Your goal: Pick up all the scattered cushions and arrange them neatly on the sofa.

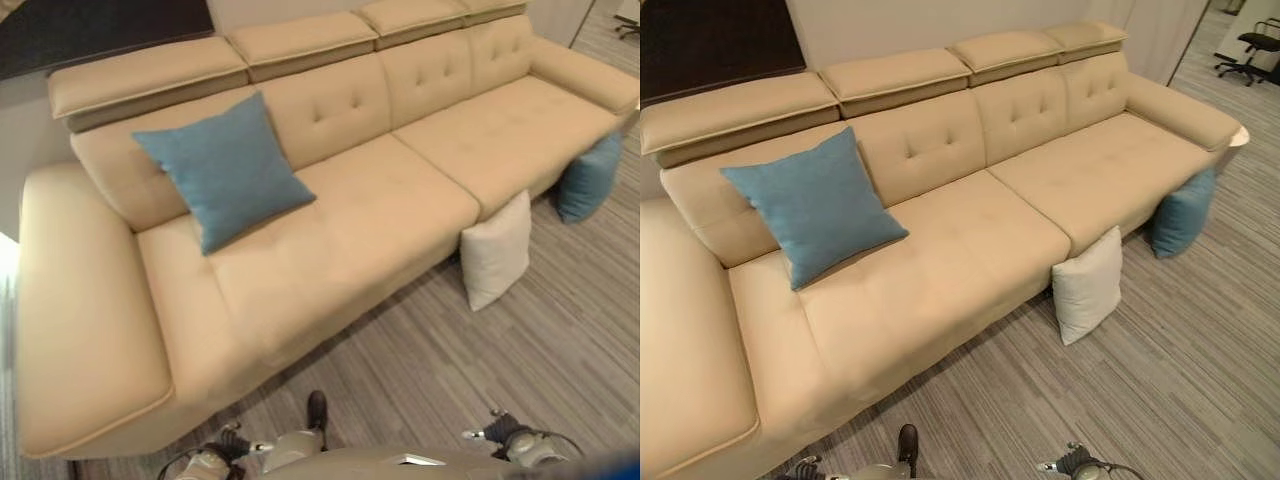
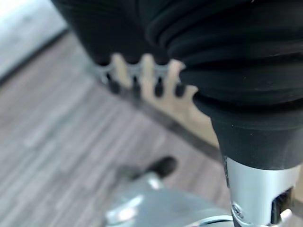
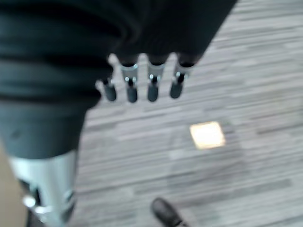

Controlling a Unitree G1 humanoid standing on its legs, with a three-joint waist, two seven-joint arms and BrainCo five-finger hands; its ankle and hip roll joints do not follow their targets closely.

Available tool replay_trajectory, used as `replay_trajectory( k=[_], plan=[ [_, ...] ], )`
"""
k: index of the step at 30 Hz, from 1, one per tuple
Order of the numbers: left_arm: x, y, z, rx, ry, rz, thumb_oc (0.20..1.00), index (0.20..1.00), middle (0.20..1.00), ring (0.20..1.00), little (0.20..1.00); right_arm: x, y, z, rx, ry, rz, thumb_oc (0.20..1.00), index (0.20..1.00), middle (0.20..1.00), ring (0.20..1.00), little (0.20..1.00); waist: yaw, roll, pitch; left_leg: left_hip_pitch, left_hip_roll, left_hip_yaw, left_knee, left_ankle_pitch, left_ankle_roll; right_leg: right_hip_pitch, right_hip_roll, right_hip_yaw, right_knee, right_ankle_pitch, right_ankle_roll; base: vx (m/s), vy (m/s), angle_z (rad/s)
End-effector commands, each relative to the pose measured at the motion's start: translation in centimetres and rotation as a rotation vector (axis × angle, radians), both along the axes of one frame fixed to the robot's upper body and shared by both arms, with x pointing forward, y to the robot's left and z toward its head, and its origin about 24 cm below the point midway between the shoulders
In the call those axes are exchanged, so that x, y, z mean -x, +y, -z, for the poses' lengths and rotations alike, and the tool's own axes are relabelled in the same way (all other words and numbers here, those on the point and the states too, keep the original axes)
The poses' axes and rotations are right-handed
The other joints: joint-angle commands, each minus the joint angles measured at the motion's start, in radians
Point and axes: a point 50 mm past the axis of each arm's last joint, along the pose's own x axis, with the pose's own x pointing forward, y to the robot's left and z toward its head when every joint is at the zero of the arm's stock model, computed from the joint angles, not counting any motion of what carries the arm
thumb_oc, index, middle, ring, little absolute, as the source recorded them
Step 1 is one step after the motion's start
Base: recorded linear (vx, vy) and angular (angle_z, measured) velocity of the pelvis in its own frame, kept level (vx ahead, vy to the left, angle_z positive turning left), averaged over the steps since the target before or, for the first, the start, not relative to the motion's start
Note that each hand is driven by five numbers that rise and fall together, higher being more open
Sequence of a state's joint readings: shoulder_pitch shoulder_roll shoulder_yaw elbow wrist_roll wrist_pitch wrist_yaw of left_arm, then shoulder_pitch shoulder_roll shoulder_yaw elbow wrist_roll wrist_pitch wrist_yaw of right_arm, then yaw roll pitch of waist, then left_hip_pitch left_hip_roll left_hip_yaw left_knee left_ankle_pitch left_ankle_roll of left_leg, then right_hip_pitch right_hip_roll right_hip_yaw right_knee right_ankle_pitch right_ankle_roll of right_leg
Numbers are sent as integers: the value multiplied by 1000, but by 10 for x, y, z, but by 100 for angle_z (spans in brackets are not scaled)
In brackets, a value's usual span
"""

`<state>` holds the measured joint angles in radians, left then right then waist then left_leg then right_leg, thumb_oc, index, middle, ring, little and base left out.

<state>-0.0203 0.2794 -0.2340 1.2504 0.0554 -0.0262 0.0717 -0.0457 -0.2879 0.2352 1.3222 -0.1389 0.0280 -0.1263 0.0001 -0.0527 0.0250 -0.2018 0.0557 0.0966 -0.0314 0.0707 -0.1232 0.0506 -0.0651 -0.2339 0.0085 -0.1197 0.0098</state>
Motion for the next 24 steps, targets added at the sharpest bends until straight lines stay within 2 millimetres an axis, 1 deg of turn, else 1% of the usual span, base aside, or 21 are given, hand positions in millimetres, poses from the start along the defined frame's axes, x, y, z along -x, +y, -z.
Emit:
replay_trajectory(
  k=[1,2,4,5,6,8,10,11,12,13,14,15,16,17,18,20,21,24],
  plan=[
    [-28,-8,-5,7,-61,55,1000,1000,1000,1000,1000,-18,-15,-9,46,-65,40,1000,1000,1000,1000,1000,-3,-9,70,55,-98,-65,259,-196,105,-69,-21,100,7,85,91,-80,-17,-51],
    [-30,-11,-5,13,-69,55,1000,1000,1000,1000,1000,-18,-15,-9,47,-67,41,1000,1000,1000,1000,1000,2,-9,80,42,-106,-110,280,-201,99,-71,-18,117,7,89,88,-88,19,-66],
    [-35,-18,-5,34,-86,50,1000,1000,1000,1000,1000,-18,-15,-9,56,-62,34,1000,1000,1000,1000,1000,20,-8,90,36,-142,-262,241,-192,95,-76,-8,169,-7,109,91,-47,43,-49],
    [-36,-20,-5,33,-83,60,1000,1000,1000,1000,1000,-16,-16,-9,66,-55,30,1000,1000,1000,1000,1000,21,-4,90,15,-152,-296,228,-178,94,-79,-6,177,-5,111,95,-14,36,-84],
    [-37,-22,-5,38,-84,62,1000,1000,1000,1000,1000,-18,-16,-9,58,-65,39,1000,1000,1000,1000,1000,16,2,85,24,-155,-316,201,-179,102,-91,1,196,-4,110,99,8,52,-120],
    [-35,-21,-4,27,-66,79,1000,1000,1000,1000,1000,-16,-16,-9,48,-65,59,1000,1000,1000,1000,1000,-1,11,76,50,-135,-291,150,-164,106,-107,3,214,6,108,103,1,114,-91],
    [-37,-23,-4,24,-68,99,1000,1000,1000,1000,1000,-16,-17,-9,47,-72,78,1000,1000,1000,1000,1000,-12,12,76,43,-140,-269,165,-164,113,-143,-4,235,40,111,112,-18,186,-53],
    [-39,-20,-5,14,-72,106,1000,1000,1000,1000,1000,-20,-16,-10,42,-83,84,1000,1000,1000,1000,1000,-15,14,91,47,-134,-230,169,-170,128,-176,-5,258,90,108,123,-34,185,-83],
    [-40,-18,-6,8,-76,101,1000,1000,1000,1000,1000,-23,-16,-10,46,-86,78,1000,1000,1000,1000,1000,-11,17,100,49,-128,-206,168,-171,134,-196,-7,252,114,111,129,-53,168,-180],
    [-39,-13,-7,-5,-79,85,1000,1000,1000,1000,1000,-27,-14,-11,45,-95,66,1000,1000,1000,1000,1000,2,20,107,60,-112,-158,151,-170,140,-228,-18,205,146,120,135,-18,73,-229],
    [-37,-10,-7,-9,-74,72,1000,1000,1000,1000,1000,-27,-13,-11,43,-93,59,1000,1000,1000,1000,1000,10,20,107,80,-103,-132,131,-168,140,-234,-28,161,149,127,136,49,17,-214],
    [-33,-7,-6,-13,-62,62,1000,1000,1000,1000,1000,-27,-13,-11,43,-96,50,1000,1000,1000,1000,1000,16,17,102,106,-90,-96,107,-167,138,-228,-44,83,127,133,132,89,-45,-121],
    [-31,-6,-6,-14,-60,51,1000,1000,1000,1000,1000,-28,-13,-11,46,-101,45,1000,1000,1000,1000,1000,22,16,101,118,-82,-76,95,-168,136,-228,-52,34,116,139,128,67,-53,-72],
    [-31,-6,-6,-14,-60,51,1000,1000,1000,1000,1000,-28,-13,-11,46,-101,45,1000,1000,1000,1000,1000,22,16,102,121,-82,-75,93,-168,136,-226,-51,35,116,139,128,82,-102,-119],
    [-30,-4,-6,-18,-55,46,1000,1000,1000,1000,1000,-29,-12,-11,50,-100,34,1000,1000,1000,1000,1000,28,16,100,141,-68,-56,76,-169,131,-230,-60,-40,111,138,121,116,-136,-125],
    [-31,-4,-6,-21,-54,55,1000,1000,1000,1000,1000,-30,-14,-12,57,-103,33,1000,1000,1000,1000,1000,23,14,97,146,-68,-51,78,-173,129,-223,-55,-44,95,132,122,132,-145,-34],
    [-31,-6,-6,-20,-48,74,1000,1000,1000,1000,1000,-26,-15,-11,59,-96,45,1000,1000,1000,1000,1000,13,15,98,148,-64,-49,97,-181,123,-215,-39,-12,85,127,111,136,-154,0],
    [-34,-14,-5,0,-57,91,1000,1000,1000,1000,1000,-22,-19,-12,62,-111,84,1000,1000,1000,1000,1000,-1,17,104,143,-51,-47,165,-207,101,-190,-20,6,71,111,87,153,-204,3]
  ],
)
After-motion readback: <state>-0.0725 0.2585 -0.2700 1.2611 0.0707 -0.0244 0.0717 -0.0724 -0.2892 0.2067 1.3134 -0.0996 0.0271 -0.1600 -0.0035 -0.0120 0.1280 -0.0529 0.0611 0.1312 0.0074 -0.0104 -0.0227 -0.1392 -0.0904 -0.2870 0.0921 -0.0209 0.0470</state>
